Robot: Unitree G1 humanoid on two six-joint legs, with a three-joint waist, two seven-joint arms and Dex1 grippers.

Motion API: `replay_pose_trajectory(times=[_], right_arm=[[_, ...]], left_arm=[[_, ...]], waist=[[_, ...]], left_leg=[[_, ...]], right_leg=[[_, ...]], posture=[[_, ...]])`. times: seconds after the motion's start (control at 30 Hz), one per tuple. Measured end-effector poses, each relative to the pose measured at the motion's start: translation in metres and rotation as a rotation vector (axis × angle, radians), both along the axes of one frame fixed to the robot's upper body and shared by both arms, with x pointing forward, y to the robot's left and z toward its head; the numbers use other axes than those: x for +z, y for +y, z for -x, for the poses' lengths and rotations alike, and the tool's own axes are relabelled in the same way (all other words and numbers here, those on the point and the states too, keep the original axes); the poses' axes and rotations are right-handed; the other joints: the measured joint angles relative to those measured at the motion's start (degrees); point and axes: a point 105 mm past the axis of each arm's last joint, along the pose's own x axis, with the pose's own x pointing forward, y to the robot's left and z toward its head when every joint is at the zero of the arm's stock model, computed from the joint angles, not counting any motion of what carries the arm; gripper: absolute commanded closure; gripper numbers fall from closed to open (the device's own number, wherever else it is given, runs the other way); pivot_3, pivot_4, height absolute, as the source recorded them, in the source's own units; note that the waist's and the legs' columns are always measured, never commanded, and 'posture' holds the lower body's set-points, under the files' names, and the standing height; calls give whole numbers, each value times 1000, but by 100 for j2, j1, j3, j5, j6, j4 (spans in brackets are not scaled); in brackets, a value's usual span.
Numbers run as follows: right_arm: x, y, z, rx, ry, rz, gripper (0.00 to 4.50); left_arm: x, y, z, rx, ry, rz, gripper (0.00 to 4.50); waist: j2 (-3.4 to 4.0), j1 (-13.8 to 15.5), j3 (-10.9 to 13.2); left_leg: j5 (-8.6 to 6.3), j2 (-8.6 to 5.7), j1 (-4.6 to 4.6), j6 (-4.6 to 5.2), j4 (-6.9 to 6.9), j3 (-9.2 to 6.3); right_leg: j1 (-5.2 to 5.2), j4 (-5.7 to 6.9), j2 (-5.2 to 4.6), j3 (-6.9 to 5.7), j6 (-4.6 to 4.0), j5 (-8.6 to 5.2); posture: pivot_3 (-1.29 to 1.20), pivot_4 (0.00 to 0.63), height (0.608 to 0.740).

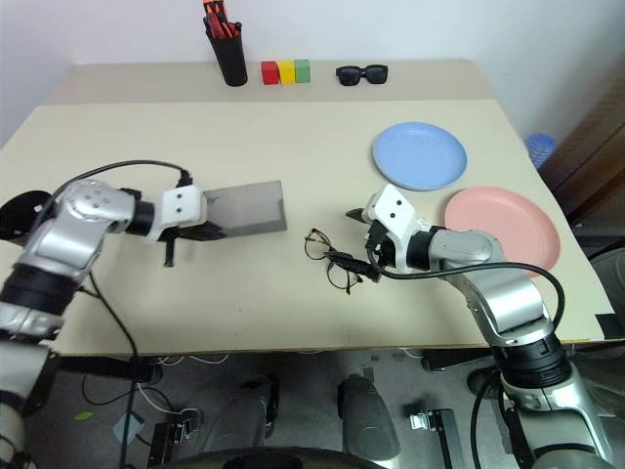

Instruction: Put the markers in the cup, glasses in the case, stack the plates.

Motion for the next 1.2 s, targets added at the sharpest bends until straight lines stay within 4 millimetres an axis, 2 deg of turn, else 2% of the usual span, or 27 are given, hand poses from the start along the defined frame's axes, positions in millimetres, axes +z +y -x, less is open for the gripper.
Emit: replay_pose_trajectory(times=[0.23, 0.33, 0.5, 0.77, 0.9, 1.0, 1.2], right_arm=[[-12, 1, -8, -79, 112, -8, 0], [-18, 1, -7, -87, 148, 7, 0], [-18, 5, -8, -92, 163, 14, 0], [-15, 15, -11, -85, 173, 5, 0], [-17, 15, -12, -96, 191, 15, 0], [-20, 15, -12, -104, 211, 24, 834], [-24, 15, -11, -118, 236, 42, 4048]], left_arm=[[3, -22, 22, -95, 24, 24, 4388], [0, -31, 21, -88, 39, 61, 3619], [-3, -33, 20, -81, 42, 62, 1207], [10, -25, 13, -29, -24, 95, 1207], [23, -26, 22, -8, -13, 201, 1207], [27, -23, 34, 13, 0, 244, 1121], [12, -17, 59, 91, 56, 275, 1121]], waist=[[1, -29, 0], [1, -38, 0], [1, -61, 0], [1, -48, 0], [2, -57, 0], [2, -69, 0], [3, -45, 1]], left_leg=[[-1, 1, 0, 2, 0, 1], [-1, 1, 0, 2, 1, 2], [-1, 1, 0, 3, 1, 2], [-1, 1, 0, 3, 1, 2], [-2, 2, 0, 4, 0, 2], [-2, 4, 1, 4, 0, 3], [-2, 4, 1, 5, 1, 4]], right_leg=[[-2, 2, 3, 0, 0, 0], [-2, 3, 4, 0, 0, 0], [-5, 6, 5, 1, 0, 0], [-4, 6, 4, 0, 1, 0], [-5, 5, 3, 1, 1, 0], [-6, 5, 4, 2, 0, 0], [-4, 5, 3, 2, 0, 0]], posture=[[0, 150, 740], [0, 150, 740], [0, 150, 740], [0, 150, 740], [0, 150, 740], [0, 150, 740], [0, 150, 740]])
